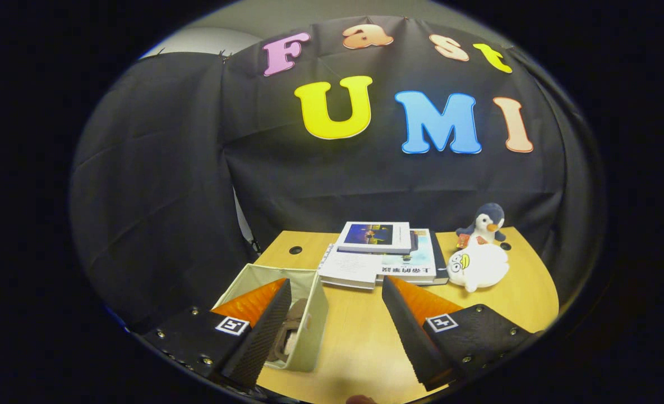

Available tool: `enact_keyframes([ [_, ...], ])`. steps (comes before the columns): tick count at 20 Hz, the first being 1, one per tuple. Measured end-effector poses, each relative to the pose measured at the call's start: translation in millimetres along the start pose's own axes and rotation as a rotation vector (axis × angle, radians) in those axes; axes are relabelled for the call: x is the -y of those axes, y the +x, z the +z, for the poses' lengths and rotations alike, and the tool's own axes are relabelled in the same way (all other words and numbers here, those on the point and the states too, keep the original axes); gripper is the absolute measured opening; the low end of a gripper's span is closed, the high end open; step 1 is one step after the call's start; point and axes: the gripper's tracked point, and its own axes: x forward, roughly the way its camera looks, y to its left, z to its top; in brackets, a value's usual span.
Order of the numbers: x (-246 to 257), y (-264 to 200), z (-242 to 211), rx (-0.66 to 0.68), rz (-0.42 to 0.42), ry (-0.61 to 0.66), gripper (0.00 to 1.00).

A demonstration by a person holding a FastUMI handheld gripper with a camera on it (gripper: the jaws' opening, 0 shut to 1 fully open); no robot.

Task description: Open the storage box then place both shoes into the box .Put the left shoe in first, then the right shoe, with the right side of both shoes facing outward in a uniform manner.

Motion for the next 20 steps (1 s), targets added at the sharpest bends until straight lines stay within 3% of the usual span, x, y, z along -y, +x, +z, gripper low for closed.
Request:
enact_keyframes([
  [3,35,-20,8,0.042,-0.056,-0.045,0.99],
  [11,104,-63,3,0.188,-0.11,-0.054,0.99],
  [20,157,-88,3,0.236,-0.158,-0.005,0.99],
])
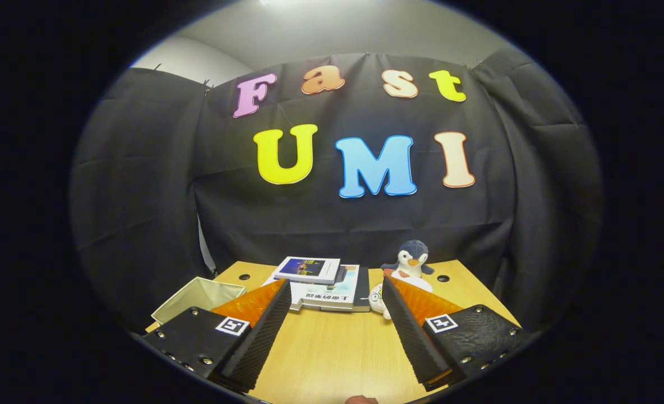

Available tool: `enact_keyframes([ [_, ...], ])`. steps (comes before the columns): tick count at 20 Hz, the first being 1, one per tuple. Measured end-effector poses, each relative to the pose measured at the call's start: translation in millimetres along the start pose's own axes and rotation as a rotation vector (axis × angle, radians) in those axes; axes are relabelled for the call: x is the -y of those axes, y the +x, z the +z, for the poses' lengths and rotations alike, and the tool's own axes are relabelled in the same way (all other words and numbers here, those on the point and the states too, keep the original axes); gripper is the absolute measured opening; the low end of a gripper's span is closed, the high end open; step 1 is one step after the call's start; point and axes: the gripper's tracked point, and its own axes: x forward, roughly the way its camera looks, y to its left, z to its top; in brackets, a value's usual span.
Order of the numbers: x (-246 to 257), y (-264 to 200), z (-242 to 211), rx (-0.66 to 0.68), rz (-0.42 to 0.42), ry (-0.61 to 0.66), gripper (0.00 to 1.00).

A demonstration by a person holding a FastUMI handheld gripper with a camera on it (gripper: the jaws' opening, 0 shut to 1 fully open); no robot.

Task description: Open the storage box then place both shoes into the box .Put the left shoe in first, then the right shoe, with the right side of both shoes facing outward in a uniform manner.

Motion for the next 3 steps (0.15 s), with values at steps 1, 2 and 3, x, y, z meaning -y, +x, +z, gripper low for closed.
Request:
enact_keyframes([
  [1,3.7,-0.7,1.3,0.008,-0.004,0.004,0.99],
  [2,5.7,-1.9,3.3,0.015,-0.004,0.009,0.99],
  [3,8.3,-2.6,5.5,0.024,-0.006,0.016,0.99],
])
